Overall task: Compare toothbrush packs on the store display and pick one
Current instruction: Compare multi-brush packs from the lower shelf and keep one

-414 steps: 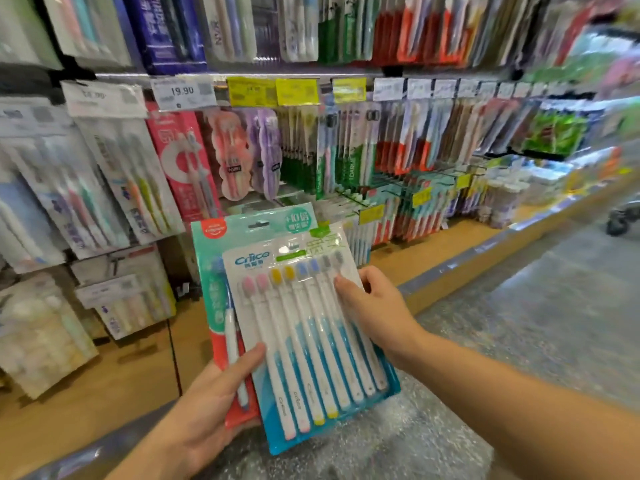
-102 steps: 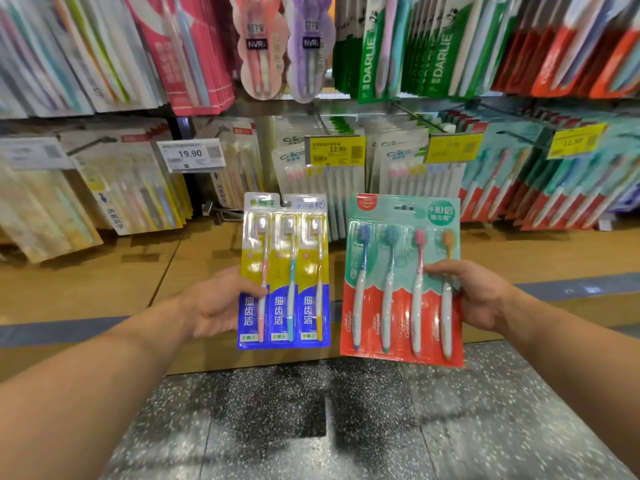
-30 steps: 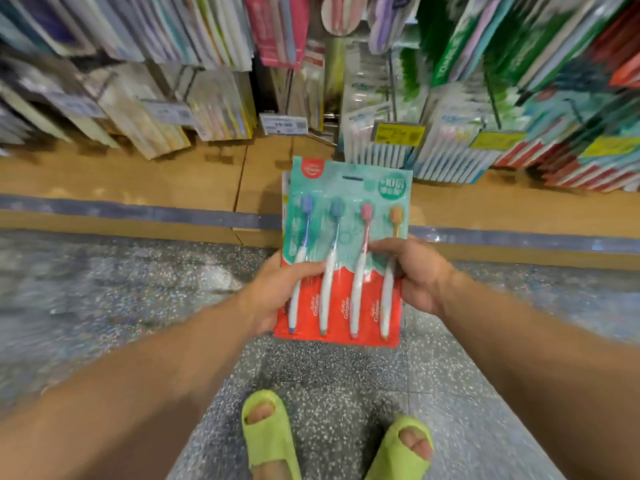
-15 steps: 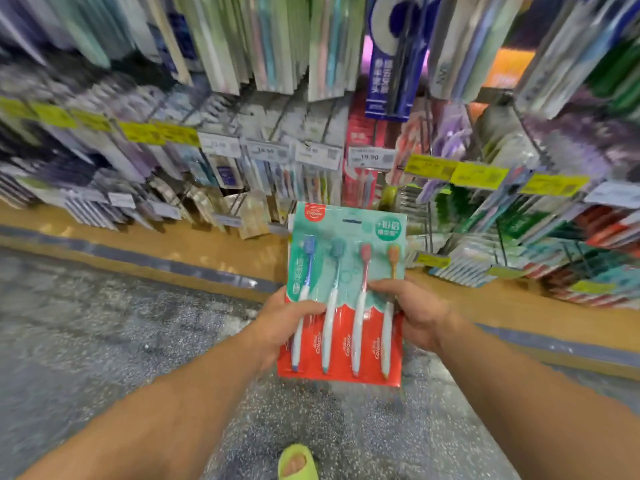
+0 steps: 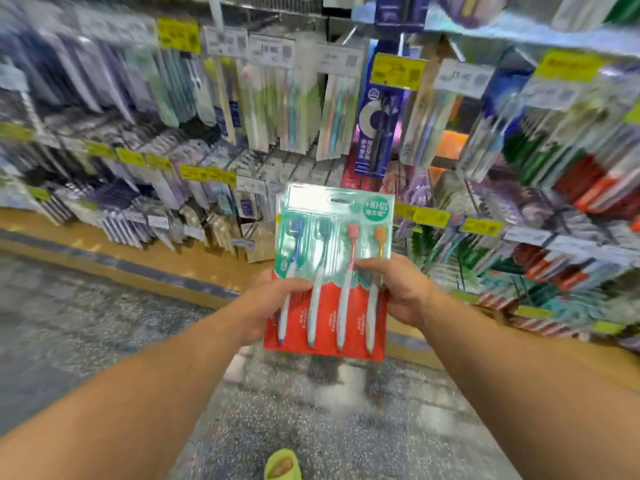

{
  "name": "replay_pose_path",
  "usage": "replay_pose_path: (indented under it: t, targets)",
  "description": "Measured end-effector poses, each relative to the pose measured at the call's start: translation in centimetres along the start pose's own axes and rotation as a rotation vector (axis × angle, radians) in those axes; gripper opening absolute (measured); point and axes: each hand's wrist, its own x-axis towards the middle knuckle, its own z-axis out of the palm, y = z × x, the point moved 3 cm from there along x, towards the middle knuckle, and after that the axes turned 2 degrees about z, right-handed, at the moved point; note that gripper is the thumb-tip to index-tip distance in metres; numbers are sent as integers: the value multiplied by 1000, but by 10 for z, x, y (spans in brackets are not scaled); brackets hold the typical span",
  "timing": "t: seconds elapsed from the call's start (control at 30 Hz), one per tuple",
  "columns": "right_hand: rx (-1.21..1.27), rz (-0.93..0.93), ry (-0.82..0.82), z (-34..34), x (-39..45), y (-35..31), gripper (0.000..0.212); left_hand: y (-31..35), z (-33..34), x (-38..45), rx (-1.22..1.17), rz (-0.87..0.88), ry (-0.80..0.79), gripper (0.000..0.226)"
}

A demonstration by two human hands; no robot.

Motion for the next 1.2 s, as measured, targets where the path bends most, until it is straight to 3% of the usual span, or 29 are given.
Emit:
replay_pose_path:
  t: [0.27, 0.47, 0.67, 0.8, 1.2]
  targets:
    - [83, -117, 94, -81, -167, -12, 14, 23, 96, -127, 10, 102, -83, 33]
    - [116, -157, 175, -149, -276, 4, 28, 6, 171, -205, -50, 102, -164, 36]
    - [205, -161, 251, -201, -355, 28, 16, -6, 236, -257, -23, 109, -232, 40]
    - [231, -151, 273, -230, -399, 47, 33, -17, 267, -281, 4, 115, -274, 39]
    - [379, -109, 375, -292, -442, 98, 38, -63, 329, -316, 90, 35, -361, 41]
